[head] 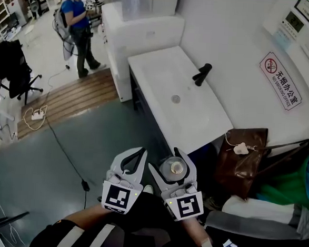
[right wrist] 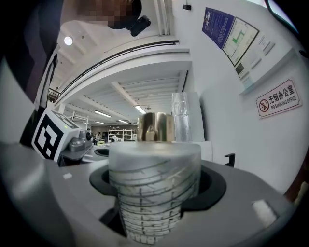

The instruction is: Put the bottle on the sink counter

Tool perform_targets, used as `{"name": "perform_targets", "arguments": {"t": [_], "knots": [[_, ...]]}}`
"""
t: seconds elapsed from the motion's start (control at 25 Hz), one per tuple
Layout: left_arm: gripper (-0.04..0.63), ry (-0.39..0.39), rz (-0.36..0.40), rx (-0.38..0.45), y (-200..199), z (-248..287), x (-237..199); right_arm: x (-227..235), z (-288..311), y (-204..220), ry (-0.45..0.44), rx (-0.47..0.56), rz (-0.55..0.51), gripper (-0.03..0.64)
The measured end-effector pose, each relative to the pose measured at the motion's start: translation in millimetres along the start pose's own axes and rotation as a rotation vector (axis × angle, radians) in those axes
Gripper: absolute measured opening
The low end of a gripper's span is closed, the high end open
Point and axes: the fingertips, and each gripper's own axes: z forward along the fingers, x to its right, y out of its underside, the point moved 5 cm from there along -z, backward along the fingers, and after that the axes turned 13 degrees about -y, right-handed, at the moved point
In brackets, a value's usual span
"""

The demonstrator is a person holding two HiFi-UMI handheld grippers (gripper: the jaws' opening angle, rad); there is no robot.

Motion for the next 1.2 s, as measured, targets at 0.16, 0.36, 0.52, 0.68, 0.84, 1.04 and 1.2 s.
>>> {"name": "perform_targets", "arguments": {"t": [0.16, 0.36, 0.52, 0.68, 0.84, 1.04, 1.2], "knots": [[0.000, 0.014, 0.002, -0.002, -1.4, 6.2, -6.5, 5.0, 8.0, -0.1, 0.015, -0.005, -0.006, 0.340], [0.000, 0.029, 0.005, -0.002, -1.9, 16.7, -23.8, 8.9, 25.6, -3.9, 0.037, -0.006, -0.003, 0.339], [0.000, 0.047, 0.010, 0.005, -6.7, 27.1, -43.8, 10.7, 46.5, -9.9, 0.056, 0.001, -0.011, 0.339], [0.000, 0.064, 0.011, 0.016, -9.7, 35.6, -63.6, 10.6, 67.3, -17.0, 0.073, 0.002, -0.023, 0.340], [0.000, 0.087, 0.017, 0.028, -13.0, 42.9, -80.4, 11.2, 83.0, -21.6, 0.098, 0.007, -0.022, 0.340], [0.000, 0.104, 0.008, 0.031, -11.4, 49.7, -97.7, 14.1, 99.2, -24.7, 0.128, 0.006, -0.028, 0.339], [0.000, 0.101, 0.013, 0.029, -9.1, 52.8, -105.2, 17.5, 106.8, -24.4, 0.130, -0.005, -0.029, 0.339]]}}
